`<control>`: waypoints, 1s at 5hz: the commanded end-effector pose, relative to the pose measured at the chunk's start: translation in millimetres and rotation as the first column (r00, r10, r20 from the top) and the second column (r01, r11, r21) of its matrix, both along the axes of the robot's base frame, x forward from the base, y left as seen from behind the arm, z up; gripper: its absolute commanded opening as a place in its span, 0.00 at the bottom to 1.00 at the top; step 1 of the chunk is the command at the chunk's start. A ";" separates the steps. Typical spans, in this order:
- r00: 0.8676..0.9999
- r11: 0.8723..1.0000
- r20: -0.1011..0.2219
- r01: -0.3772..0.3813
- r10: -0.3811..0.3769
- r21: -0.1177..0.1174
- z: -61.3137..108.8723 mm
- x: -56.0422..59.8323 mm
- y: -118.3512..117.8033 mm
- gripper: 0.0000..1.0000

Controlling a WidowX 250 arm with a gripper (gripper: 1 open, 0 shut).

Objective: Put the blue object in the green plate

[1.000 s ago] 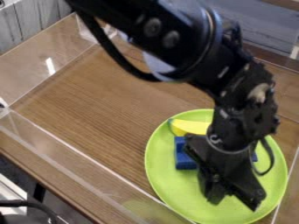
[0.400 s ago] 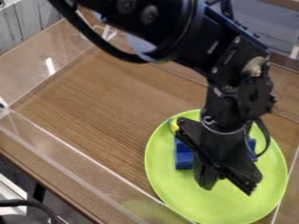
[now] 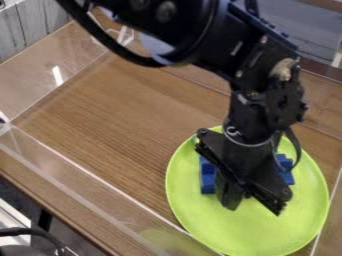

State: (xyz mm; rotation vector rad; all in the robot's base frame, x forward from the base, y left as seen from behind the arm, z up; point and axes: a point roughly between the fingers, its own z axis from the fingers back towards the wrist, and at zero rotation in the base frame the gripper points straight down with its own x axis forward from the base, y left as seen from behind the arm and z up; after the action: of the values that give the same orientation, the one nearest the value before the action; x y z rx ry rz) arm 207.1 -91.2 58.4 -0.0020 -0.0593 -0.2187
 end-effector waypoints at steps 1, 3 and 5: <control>0.998 1.000 0.056 -0.015 0.016 -0.020 13.2 11.8 1.4 0.00; 0.999 0.999 0.039 -0.036 0.037 -0.011 12.4 10.0 8.3 0.00; 0.998 0.999 0.033 -0.050 0.050 -0.011 12.9 7.7 11.8 0.00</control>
State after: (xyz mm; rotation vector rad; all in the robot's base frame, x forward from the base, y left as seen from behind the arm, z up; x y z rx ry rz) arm 208.4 -79.2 59.3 0.0064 -0.0421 -0.1750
